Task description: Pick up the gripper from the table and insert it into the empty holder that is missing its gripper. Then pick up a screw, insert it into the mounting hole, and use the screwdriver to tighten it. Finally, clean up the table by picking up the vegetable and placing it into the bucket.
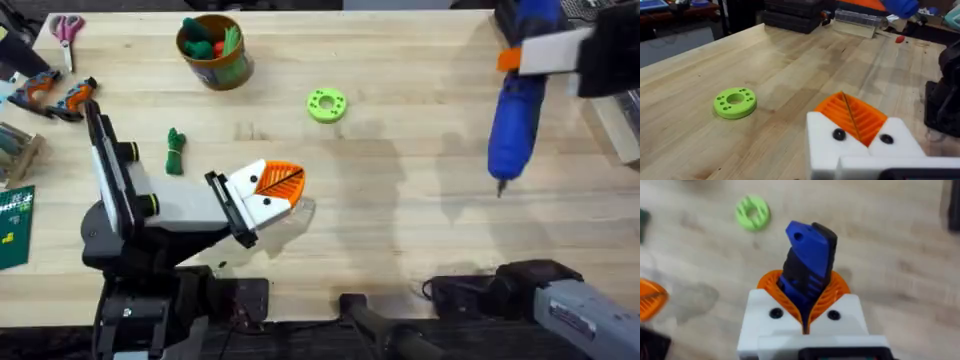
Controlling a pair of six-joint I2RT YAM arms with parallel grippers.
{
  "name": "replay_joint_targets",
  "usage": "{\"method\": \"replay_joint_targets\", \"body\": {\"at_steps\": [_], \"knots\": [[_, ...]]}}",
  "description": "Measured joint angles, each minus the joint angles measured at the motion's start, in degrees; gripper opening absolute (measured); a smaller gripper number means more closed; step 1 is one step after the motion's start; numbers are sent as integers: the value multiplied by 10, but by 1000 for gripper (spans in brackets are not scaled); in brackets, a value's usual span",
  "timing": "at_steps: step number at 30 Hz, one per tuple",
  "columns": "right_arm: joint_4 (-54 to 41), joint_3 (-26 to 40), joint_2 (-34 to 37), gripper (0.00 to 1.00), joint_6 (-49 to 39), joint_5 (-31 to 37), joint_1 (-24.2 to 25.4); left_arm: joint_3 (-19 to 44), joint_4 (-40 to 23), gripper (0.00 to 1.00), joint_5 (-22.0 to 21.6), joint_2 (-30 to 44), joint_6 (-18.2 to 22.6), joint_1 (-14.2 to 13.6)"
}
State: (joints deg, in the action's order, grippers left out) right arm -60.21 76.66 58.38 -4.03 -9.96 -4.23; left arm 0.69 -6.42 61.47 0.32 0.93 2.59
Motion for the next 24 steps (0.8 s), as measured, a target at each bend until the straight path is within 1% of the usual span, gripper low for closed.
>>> {"method": "replay_joint_targets", "body": {"at_steps": [2,4,6,9,11,13,15,17,20,22,23,24], "knots": [[58,-19,-35,28,21,0,-18,0,0,7,0,0,0,0],[134,-53,-64,28,47,-1,-37,0,0,7,0,0,0,0],[214,-99,-85,28,76,-2,-58,0,0,7,0,0,0,0],[324,-177,-88,28,117,-5,-96,0,0,7,0,0,0,0],[395,-231,-70,28,139,-7,-124,0,0,7,0,0,0,0],[450,-267,-42,28,152,-8,-150,0,0,7,0,0,0,0],[495,-289,-4,28,162,-9,-178,0,0,7,0,0,0,0],[547,-297,28,28,160,-18,-203,0,0,7,0,0,0,0],[654,-299,63,28,128,-65,-234,0,0,7,0,0,0,0],[715,-299,72,28,106,-102,-250,0,0,7,0,0,0,0],[776,-299,74,28,79,-149,-266,0,0,7,0,0,0,0],[794,-299,74,28,72,-162,-268,0,0,7,0,0,0,0]]}}
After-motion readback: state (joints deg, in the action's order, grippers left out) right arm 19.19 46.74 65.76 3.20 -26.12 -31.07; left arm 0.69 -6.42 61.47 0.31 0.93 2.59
